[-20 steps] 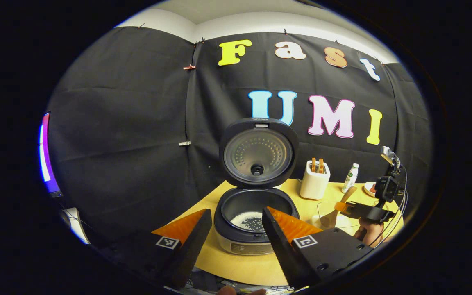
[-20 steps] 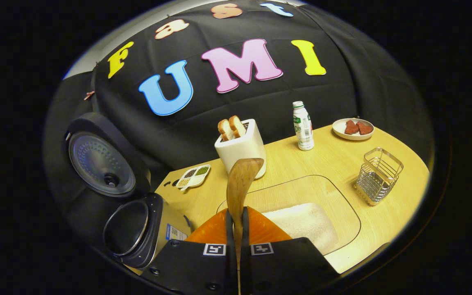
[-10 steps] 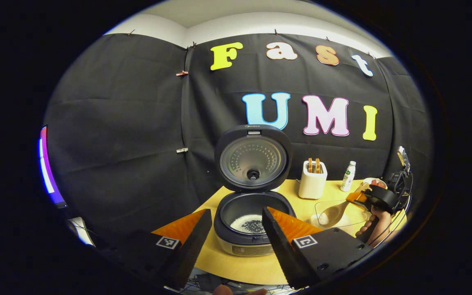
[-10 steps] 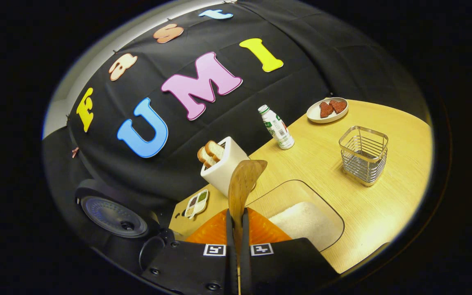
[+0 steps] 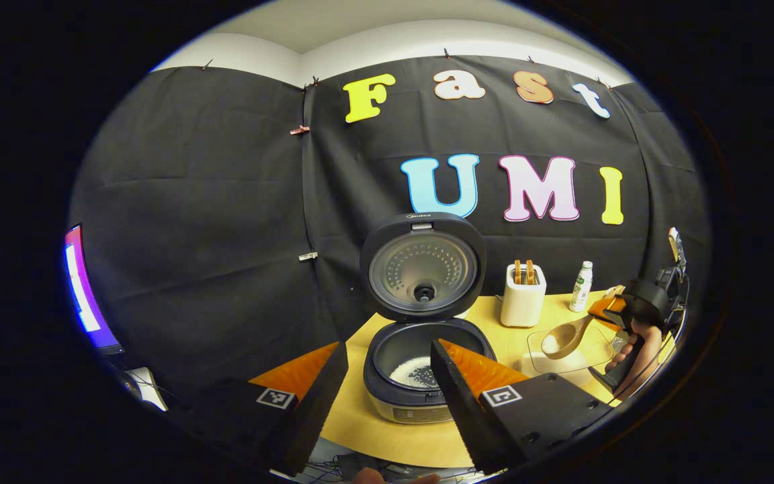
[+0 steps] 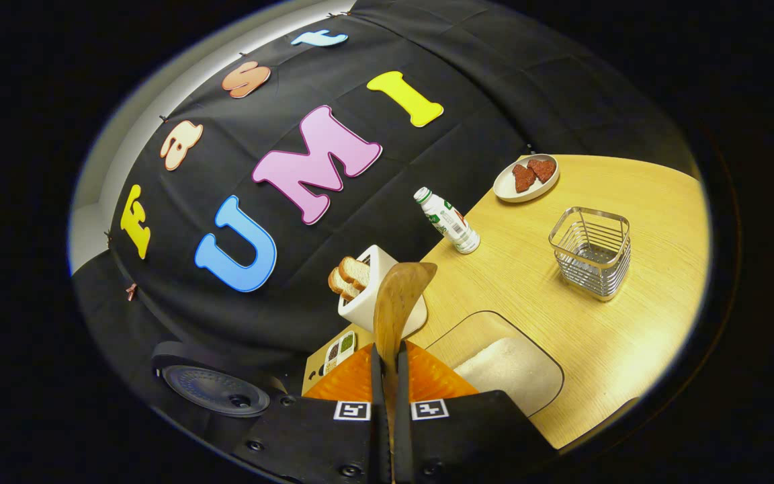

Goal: Close the left gripper, press the button to open the rice cooker; take a wooden spoon from the chopstick holder with the right hand, scoop a spoonful of rice and pour it into the rice cooker, then put the wooden spoon back into the chopstick holder.

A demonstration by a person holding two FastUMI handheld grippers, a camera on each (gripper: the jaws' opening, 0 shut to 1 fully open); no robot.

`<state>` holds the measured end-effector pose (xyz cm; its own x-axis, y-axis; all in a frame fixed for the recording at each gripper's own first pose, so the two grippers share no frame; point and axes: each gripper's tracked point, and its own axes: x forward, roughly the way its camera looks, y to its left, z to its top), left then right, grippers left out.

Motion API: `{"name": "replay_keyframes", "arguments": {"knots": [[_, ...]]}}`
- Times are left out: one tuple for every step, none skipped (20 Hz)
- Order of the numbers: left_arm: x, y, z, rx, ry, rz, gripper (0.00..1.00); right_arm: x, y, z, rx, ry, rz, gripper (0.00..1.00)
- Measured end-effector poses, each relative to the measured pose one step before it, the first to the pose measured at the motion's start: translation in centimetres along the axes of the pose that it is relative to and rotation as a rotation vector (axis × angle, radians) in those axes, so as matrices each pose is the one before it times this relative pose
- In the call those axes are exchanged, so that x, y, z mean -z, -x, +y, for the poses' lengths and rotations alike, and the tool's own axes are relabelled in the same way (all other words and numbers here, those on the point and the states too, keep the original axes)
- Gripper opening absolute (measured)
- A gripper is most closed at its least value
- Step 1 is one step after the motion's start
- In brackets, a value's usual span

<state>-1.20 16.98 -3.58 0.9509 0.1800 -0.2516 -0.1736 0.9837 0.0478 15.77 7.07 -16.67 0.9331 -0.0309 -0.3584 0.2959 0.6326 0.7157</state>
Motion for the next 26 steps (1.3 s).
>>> {"name": "replay_keyframes", "arguments": {"knots": [[-0.219, 0.115, 0.163, 0.0016, 0.01317, -0.00613, 0.86, 0.103, 0.267, 0.964, -0.02021, 0.01359, 0.00277, 0.07], [-0.135, -0.049, 0.1, -0.002, 0.00868, -0.00522, 0.86, 0.196, 0.198, 1.07, -0.02096, 0.01353, 0.008, 0.07], [-0.057, -0.075, 0.031, -0.00053, -0.00133, 0.00118, 0.86, 0.348, 0.182, 1.225, -0.02214, 0.00686, 0.01141, 0.07], [0.235, -0.065, 0.222, -0.00628, -0.00375, -0.0038, 0.86, 0.373, 0.123, 1.291, -0.0228, 0.00033, 0.00907, 0.07], [0.012, -0.031, 0.236, -0.00235, -0.00066, -0.00453, 0.86, 0.277, 0.21, 1.455, -0.02187, 0.00109, 0.01076, 0.07], [0.02, -0.054, 0.235, -0.00455, 0.00369, -0.00068, 0.86, 0.297, 0.168, 1.408, -0.01275, -0.00924, 0.01128, 0.07], [0.077, -0.006, 0.235, -0.00215, 0.01072, -0.00286, 0.86, 0.541, 0.071, 1.338, -0.01594, -0.00696, 0.01681, 0.07], [0.057, -0.019, 0.15, -0.00385, 0.00649, 0.00027, 0.86, 0.781, -0.125, 1.591, -0.02865, 0.00283, 0.01759, 0.07], [0.061, -0.096, 0.254, -0.00684, -0.00028, -0.00059, 0.86, 0.785, -0.116, 1.638, -0.02961, 0.02189, 0.01691, 0.07], [0.19, -0.075, 0.218, -0.00591, -0.00167, -0.0033, 0.86, 0.995, -0.303, 1.331, -0.02681, 0.03715, 0.02054, 0.07], [-0.029, -0.024, 0.278, -0.00755, -0.00108, -0.00429, 0.86, 1.027, -0.388, 1.335, -0.02908, 0.03755, 0.02693, 0.07], [0.061, -0.108, 0.392, -0.00563, 0.00271, -0.00087, 0.86, 1.069, -0.32, 1.504, -0.03287, 0.03306, 0.02428, 0.07], [0.112, -0.096, 0.303, -0.00559, 0.00866, 0.00364, 0.86, 0.838, -0.301, 1.416, -0.02738, 0.03253, 0.02327, 0.07], [0.322, 0.059, 0.126, -0.00704, 0.01027, 0.00615, 0.86, 0.765, -0.245, 1.171, -0.02082, 0.04224, 0.01406, 0.07], [-0.027, -0.091, 0.266, -0.00271, 0.01036, 0.00387, 0.86, 0.717, -0.22, 0.919, -0.015, 0.05251, 0.01359, 0.07], [0.282, 0.131, 0.221, -0.00469, 0.00741, 0.00166, 0.86, 0.49, 0.034, 0.911, -0.01623, 0.05471, -0.00013, 0.07], [0.163, 0.017, 0.371, -0.00746, 0.00322, -0.00108, 0.86, 0.136, -0.141, 0.978, -0.01996, 0.06298, -0.01603, 0.07], [-0.044, -0.023, 0.306, -0.00667, 0.00343, -0.00107, 0.86, 0.299, -0.028, 0.822, -0.0131, 0.07032, -0.0047, 0.07], [0.096, -0.019, 0.271, -0.00489, 0.00562, -0.00065, 0.86, 0.403, 0.0, 0.487, -0.01175, 0.06644, 0.00672, 0.07], [0.066, -0.157, 0.199, -0.00581, 0.00679, 0.00047, 0.86, 0.491, -0.225, 0.58, -0.01503, 0.0482, 0.00516, 0.07], [0.268, 0.084, 0.177, -0.00264, 0.00659, 0.004, 0.86, 0.594, -0.027, 0.469, -0.01346, 0.03489, 0.0077, 0.07], [0.121, 0.082, 0.138, -0.00374, 0.00462, 0.00283, 0.86, 0.516, 0.039, 0.503, -0.00967, 0.03609, 0.00822, 0.07], [0.127, 0.008, 0.187, -0.00443, 0.0037, -0.00056, 0.86, 0.509, -0.083, 0.227, -0.00556, 0.0383, 0.01079, 0.07], [-0.019, 0.005, 0.11, -0.00138, 0.00238, -0.00127, 0.86, 0.452, 0.022, 0.286, -0.00734, 0.03797, 0.00728, 0.07], [0.023, 0.017, -0.063, -0.00116, -0.00052, -0.00064, 0.86, 0.202, 0.044, 0.298, -0.01242, 0.03685, 0.00056, 0.07], [0.007, -0.003, -0.018, 0.00138, -0.0024, -0.00041, 0.86, 0.078, -0.079, 0.437, -0.0132, 0.04107, 0.00005, 0.07]]}}
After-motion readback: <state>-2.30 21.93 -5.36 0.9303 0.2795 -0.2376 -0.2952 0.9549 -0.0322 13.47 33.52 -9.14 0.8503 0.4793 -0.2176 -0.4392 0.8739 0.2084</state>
